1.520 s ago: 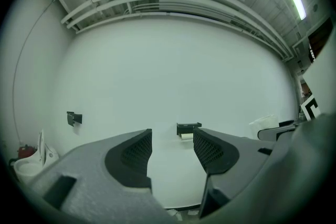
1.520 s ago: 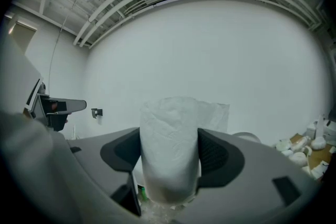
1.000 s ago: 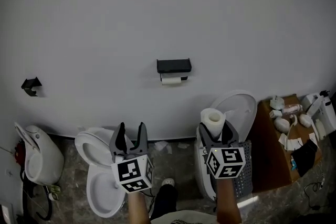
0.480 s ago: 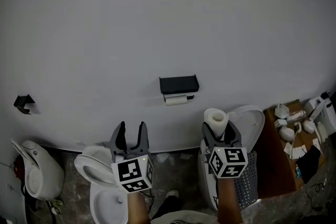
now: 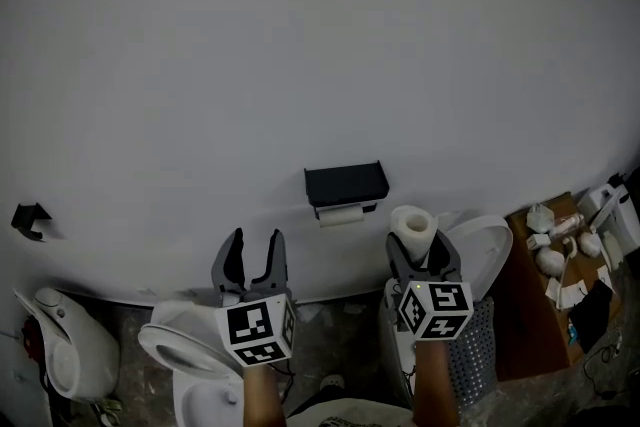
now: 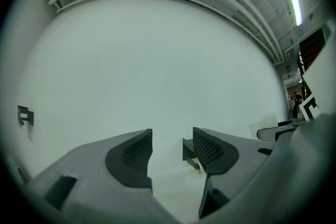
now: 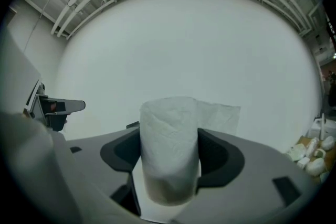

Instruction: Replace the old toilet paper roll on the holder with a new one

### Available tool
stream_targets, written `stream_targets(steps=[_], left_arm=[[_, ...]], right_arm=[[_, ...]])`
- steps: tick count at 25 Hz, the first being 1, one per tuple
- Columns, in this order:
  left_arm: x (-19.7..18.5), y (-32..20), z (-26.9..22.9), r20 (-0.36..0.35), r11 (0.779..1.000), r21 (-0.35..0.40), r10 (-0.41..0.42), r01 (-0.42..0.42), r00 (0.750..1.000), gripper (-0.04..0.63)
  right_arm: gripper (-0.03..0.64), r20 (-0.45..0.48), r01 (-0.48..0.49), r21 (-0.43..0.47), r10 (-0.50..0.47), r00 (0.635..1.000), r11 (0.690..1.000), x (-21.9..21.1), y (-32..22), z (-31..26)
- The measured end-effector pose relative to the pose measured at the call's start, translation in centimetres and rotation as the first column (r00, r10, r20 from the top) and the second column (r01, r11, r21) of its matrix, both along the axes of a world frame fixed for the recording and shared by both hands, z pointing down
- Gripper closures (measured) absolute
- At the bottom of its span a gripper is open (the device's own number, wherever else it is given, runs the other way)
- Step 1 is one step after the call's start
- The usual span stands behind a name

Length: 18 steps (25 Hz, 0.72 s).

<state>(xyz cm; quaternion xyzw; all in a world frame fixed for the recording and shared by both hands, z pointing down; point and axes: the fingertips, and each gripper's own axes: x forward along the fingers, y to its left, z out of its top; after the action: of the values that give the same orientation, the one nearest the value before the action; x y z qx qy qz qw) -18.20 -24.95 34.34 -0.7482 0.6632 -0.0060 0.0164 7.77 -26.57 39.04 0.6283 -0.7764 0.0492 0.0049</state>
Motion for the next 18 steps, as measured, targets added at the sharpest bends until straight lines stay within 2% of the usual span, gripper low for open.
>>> stream_targets(steps=[11, 18], left_arm=[[-0.7, -3.0, 1.4, -0.006, 0.999, -0.033, -0.004, 0.003, 1.0, 0.357], [0.2, -4.4, 0.8, -0.005, 0.999, -0.038, -0.02, 0.02, 1.0, 0.357]], right_arm=[[0.314, -0.013, -0.017, -0.02, 0.017, 1.0, 1.0, 0.4, -2.4, 0.8], [0.314, -0.017, 0.008, -0.023, -0.008, 1.0, 1.0, 1.1, -4.3, 0.2]])
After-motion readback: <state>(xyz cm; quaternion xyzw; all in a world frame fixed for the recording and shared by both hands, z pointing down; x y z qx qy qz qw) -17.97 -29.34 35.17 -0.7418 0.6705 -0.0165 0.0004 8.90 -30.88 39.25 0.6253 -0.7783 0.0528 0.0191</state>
